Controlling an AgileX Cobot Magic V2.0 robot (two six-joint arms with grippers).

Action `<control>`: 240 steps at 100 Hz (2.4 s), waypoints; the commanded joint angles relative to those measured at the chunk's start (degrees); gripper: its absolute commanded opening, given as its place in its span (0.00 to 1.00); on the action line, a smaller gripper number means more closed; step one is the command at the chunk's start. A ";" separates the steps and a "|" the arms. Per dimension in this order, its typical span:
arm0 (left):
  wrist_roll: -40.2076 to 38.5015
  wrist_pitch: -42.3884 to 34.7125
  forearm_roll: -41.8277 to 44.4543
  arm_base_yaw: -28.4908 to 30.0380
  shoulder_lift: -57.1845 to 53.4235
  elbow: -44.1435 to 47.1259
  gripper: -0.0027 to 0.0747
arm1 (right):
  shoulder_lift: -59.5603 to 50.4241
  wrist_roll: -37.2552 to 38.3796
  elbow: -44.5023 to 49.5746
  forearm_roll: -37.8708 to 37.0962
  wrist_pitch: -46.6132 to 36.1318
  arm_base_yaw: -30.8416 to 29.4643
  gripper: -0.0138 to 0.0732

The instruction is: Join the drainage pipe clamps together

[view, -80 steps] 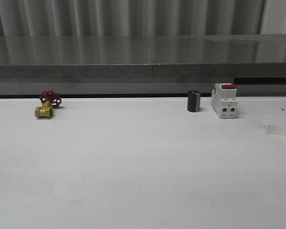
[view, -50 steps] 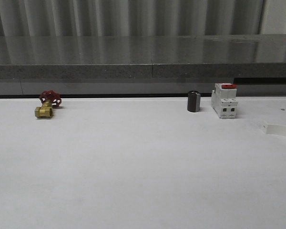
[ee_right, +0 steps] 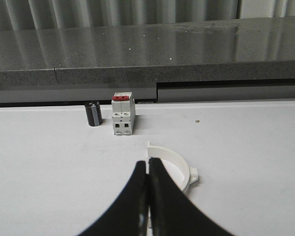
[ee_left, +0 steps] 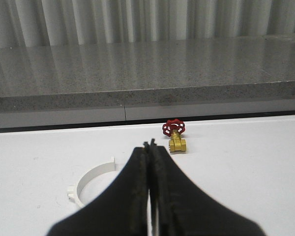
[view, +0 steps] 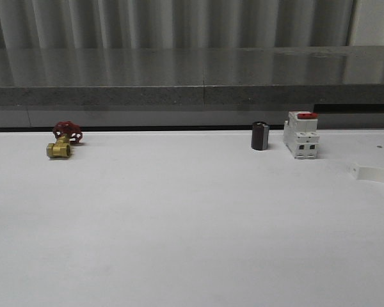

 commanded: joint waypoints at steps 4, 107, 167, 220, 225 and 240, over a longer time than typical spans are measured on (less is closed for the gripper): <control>-0.64 4.60 -0.81 -0.36 7.92 -9.27 0.01 | -1.12 -0.03 -0.83 -0.60 -4.78 -0.33 0.02; -4.22 17.70 -3.22 -0.12 35.58 -24.05 0.69 | -1.12 -0.03 -0.83 -0.60 -4.78 -0.33 0.02; 2.33 21.86 0.56 15.03 80.61 -49.95 0.69 | -1.12 -0.03 -0.83 -0.60 -4.78 -0.33 0.02; 10.22 22.95 -0.55 15.29 99.68 -62.59 0.69 | -1.12 -0.03 -0.83 -0.60 -4.78 -0.33 0.02; 10.56 23.09 -0.55 15.33 100.33 -63.04 0.69 | -1.12 -0.03 -0.83 -0.60 -4.78 -0.33 0.02; 10.56 23.19 -0.55 16.54 101.73 -63.45 0.69 | -1.12 -0.03 -0.83 -0.60 -4.78 -0.33 0.02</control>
